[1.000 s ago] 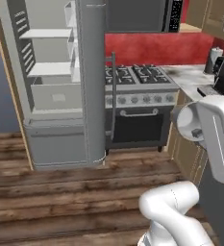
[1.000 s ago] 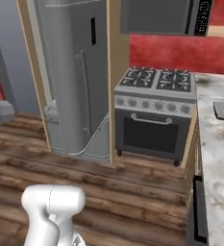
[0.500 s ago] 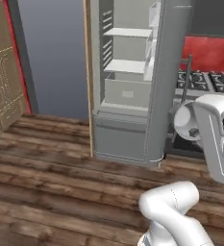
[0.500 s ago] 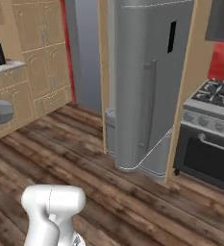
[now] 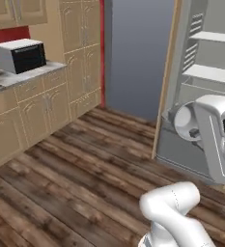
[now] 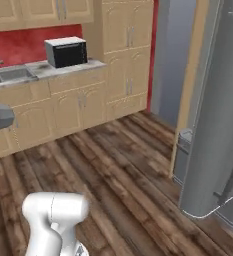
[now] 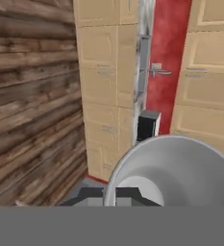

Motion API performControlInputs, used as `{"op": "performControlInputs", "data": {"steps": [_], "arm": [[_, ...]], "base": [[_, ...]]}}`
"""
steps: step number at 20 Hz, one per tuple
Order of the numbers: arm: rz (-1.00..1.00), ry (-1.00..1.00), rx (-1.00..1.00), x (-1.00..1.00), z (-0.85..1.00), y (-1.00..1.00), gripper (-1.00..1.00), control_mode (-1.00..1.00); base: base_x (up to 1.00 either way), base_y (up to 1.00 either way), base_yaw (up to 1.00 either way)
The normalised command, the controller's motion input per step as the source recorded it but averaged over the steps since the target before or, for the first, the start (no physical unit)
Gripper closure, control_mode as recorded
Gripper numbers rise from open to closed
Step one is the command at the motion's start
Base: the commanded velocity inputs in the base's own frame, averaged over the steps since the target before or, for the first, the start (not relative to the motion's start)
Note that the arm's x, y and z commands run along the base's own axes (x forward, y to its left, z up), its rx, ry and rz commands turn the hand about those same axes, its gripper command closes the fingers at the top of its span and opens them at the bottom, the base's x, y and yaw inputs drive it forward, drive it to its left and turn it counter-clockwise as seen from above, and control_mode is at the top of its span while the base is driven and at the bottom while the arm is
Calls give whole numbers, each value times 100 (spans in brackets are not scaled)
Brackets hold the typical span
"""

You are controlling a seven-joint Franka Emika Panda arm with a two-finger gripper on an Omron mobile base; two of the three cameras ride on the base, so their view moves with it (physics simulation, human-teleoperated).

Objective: There is a bowl on the dining counter. Grab a lemon wedge from the fridge and place it in the bowl. Then get the liquor bottle and glass cup from the cabinet and place them next to the bowl.

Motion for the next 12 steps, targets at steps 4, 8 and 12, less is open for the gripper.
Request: {"op": "performControlInputs", "data": {"steps": [4, 8, 12], "arm": [[0, 0, 0, 0, 0, 0, 100, 100], [0, 0, 0, 0, 0, 0, 100, 100], [0, 0, 0, 0, 0, 0, 100, 100]], "base": [[53, 20, 60], [85, 1, 59], [100, -12, 58]]}}
